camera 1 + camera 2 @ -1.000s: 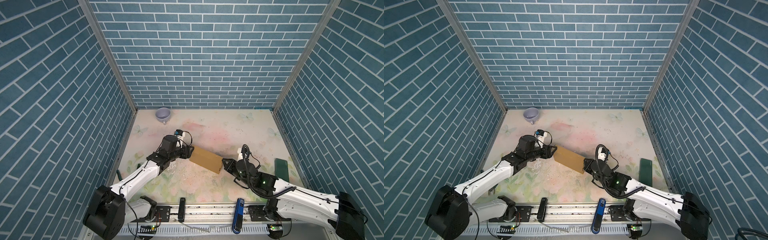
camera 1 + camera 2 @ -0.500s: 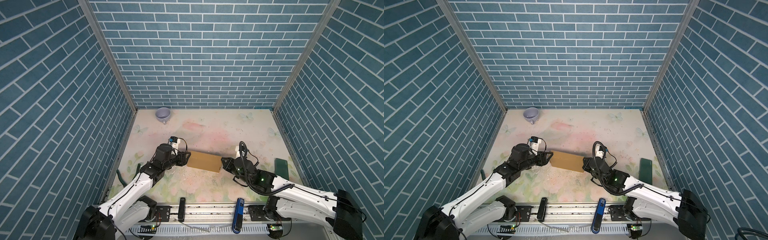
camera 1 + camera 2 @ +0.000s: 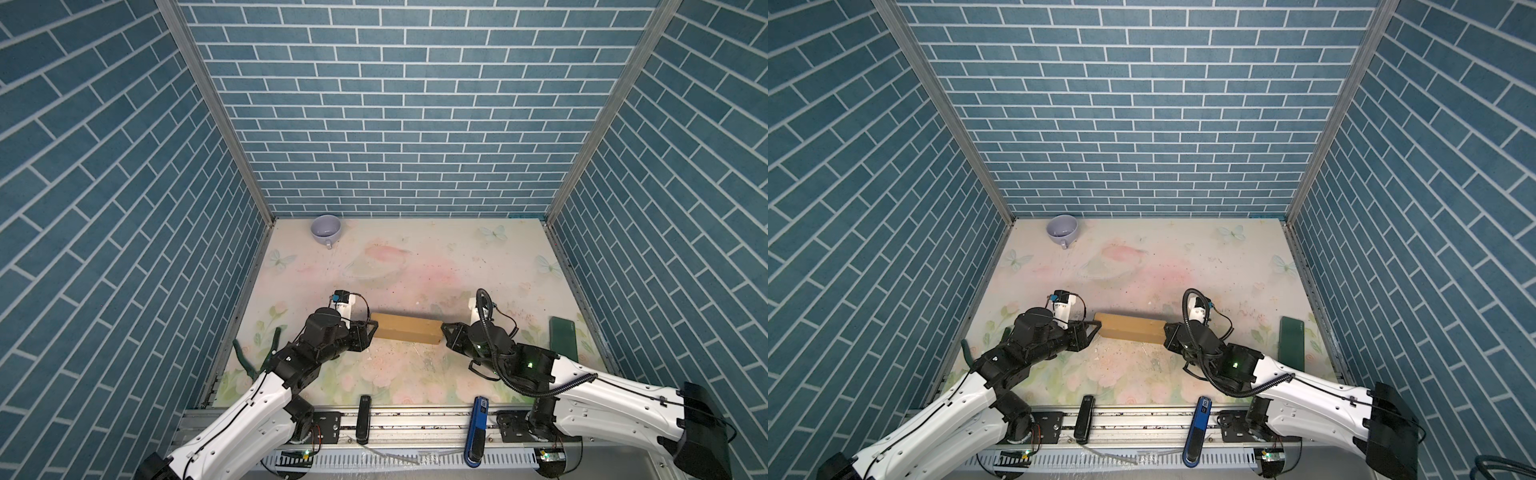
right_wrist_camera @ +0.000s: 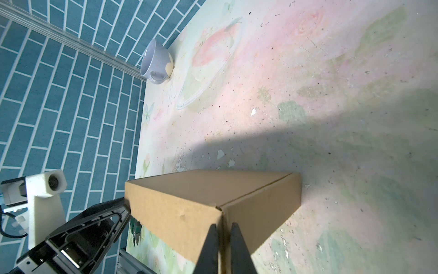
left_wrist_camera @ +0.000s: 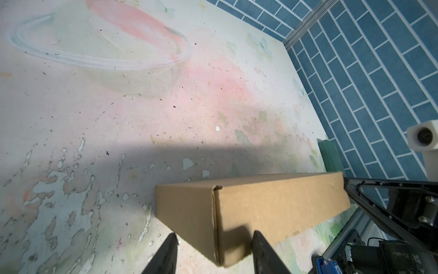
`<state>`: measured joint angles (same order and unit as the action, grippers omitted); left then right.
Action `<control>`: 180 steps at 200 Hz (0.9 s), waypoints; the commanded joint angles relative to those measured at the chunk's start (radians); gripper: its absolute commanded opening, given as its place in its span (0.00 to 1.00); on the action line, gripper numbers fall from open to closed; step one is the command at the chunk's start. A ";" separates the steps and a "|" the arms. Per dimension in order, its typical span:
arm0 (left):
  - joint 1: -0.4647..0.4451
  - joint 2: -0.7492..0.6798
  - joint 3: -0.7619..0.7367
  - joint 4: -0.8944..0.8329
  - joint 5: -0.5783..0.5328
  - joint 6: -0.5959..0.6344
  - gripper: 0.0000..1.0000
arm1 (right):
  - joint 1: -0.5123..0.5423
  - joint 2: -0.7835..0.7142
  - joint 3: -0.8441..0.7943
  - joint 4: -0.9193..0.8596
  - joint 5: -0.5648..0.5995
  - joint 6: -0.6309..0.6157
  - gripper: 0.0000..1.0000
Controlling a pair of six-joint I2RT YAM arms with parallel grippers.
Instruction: Fold the paper box
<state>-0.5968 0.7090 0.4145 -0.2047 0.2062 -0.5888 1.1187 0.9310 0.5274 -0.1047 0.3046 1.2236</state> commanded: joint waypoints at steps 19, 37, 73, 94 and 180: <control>-0.037 -0.038 -0.043 -0.191 -0.053 -0.038 0.45 | 0.028 0.014 -0.038 -0.226 0.007 0.023 0.13; -0.039 -0.053 -0.050 -0.206 -0.056 -0.043 0.45 | 0.035 0.015 -0.041 -0.227 0.008 0.026 0.13; -0.040 -0.039 -0.058 -0.203 -0.060 -0.046 0.44 | 0.039 0.026 -0.046 -0.238 0.029 0.028 0.13; -0.040 -0.027 -0.047 -0.207 -0.061 -0.039 0.44 | 0.039 0.028 -0.041 -0.233 0.032 0.026 0.13; -0.040 -0.063 0.007 -0.299 -0.115 -0.025 0.45 | 0.094 0.052 -0.044 -0.242 0.032 0.065 0.13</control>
<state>-0.6334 0.6548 0.3820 -0.4572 0.1196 -0.6319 1.1900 0.9405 0.5274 -0.1356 0.3431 1.2533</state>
